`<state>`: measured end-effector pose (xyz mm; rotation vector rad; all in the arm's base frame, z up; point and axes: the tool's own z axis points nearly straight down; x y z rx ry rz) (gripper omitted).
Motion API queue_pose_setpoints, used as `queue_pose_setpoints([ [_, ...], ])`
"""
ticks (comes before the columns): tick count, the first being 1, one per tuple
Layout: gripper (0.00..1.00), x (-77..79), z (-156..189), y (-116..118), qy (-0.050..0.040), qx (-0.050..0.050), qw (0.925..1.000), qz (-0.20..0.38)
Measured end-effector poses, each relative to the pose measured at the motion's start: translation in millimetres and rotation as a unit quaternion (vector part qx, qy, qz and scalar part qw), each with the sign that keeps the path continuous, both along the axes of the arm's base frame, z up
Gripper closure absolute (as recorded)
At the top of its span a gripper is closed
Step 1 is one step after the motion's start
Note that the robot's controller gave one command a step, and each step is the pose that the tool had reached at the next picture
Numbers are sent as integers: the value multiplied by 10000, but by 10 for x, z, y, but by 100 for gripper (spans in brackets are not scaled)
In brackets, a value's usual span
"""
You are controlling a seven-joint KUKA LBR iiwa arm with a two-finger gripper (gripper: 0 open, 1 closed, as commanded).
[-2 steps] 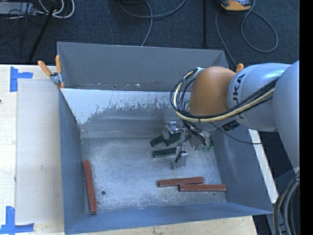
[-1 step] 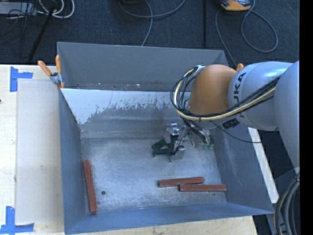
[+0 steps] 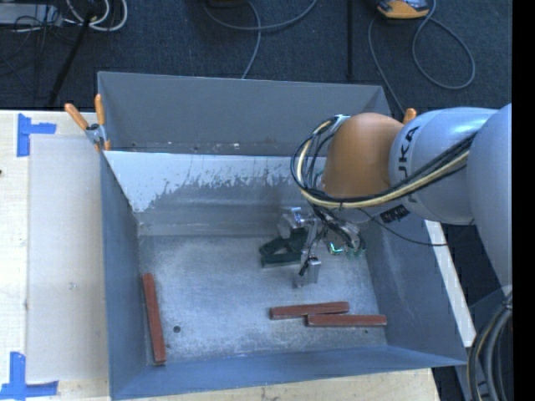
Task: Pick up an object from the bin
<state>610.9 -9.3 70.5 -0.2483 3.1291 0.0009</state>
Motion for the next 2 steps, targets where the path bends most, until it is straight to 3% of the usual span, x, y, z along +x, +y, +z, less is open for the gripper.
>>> queue_pose_setpoints([
  [1, 100, 31, 42, 4, -48, 3, 10000, 0],
  [2, 100, -313, 1149, -362, -22, -12, 9999, -135],
])
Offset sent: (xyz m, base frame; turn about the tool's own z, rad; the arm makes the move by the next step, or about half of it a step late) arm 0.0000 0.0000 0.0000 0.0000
